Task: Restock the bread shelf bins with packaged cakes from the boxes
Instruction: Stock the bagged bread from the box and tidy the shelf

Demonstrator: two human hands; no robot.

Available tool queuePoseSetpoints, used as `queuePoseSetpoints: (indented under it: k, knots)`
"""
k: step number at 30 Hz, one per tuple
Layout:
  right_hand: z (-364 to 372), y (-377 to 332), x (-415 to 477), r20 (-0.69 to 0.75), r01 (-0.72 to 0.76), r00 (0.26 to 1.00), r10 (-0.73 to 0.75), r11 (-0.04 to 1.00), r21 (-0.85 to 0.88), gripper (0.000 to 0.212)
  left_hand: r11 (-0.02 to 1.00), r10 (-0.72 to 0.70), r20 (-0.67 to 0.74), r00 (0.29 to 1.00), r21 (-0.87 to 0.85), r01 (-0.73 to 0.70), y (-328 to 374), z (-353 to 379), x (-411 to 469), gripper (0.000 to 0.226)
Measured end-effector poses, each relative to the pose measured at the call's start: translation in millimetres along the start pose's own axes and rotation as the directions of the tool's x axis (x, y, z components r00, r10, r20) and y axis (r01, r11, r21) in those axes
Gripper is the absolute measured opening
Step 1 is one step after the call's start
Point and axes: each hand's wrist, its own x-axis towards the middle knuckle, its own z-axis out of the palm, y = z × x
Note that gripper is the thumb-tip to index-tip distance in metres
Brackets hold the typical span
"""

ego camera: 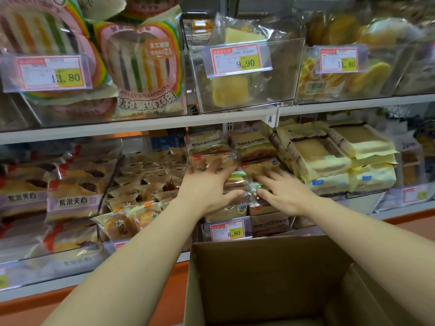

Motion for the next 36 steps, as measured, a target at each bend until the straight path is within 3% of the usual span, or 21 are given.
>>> queuePoseSetpoints:
  k: [9, 12, 15, 17, 20, 24, 27, 30, 36]
  knots:
    - [7, 3, -2, 0.012, 0.047, 0.999, -0.046, 0.996, -0.074, 0.057, 0.996, -0.071, -0.013, 0.997, 0.059, 0.072, 10, 3, 5, 0.072]
    - [-3, 2, -2, 0.046, 0.028, 0.999, -0.028, 1.000, -0.003, 0.054, 0.998, -0.060, -0.012, 0.998, 0.013, 0.060, 7, 2, 3, 0.074]
    - [-20, -4, -8, -0.193, 0.059, 0.981, -0.020, 0.979, 0.195, 0.047, 0.999, -0.046, -0.131, 0.990, -0.024, 0.043, -3, -3, -15, 0.071]
    - [-31, -22, -16, -0.410, 0.154, 0.911, -0.033, 0.951, 0.266, 0.038, 0.996, -0.074, -0.217, 0.973, -0.070, 0.060, -16, -6, -34, 0.063]
    - [-40, -68, -27, -0.549, 0.333, 0.812, -0.198, 0.930, 0.156, 0.026, 0.983, -0.151, -0.292, 0.944, -0.147, 0.112, -51, -6, -69, 0.047]
    - [-33, -136, -29, -0.445, 0.471, 0.808, -0.385, 0.877, 0.096, 0.031, 0.961, -0.256, -0.343, 0.904, -0.191, 0.200, -101, 7, -107, 0.035]
    - [-15, -178, -14, -0.302, 0.464, 0.841, -0.449, 0.886, -0.027, 0.043, 0.966, -0.240, -0.289, 0.927, -0.166, 0.199, -120, 18, -126, 0.039]
    - [-8, -197, 5, -0.188, 0.388, 0.880, -0.436, 0.889, -0.243, 0.046, 0.962, -0.247, -0.186, 0.951, -0.161, 0.219, -123, 28, -133, 0.046]
    - [-4, -190, 16, -0.089, 0.386, 0.884, -0.459, 0.825, -0.414, 0.043, 0.951, -0.279, -0.142, 0.950, -0.174, 0.254, -112, 38, -121, 0.042]
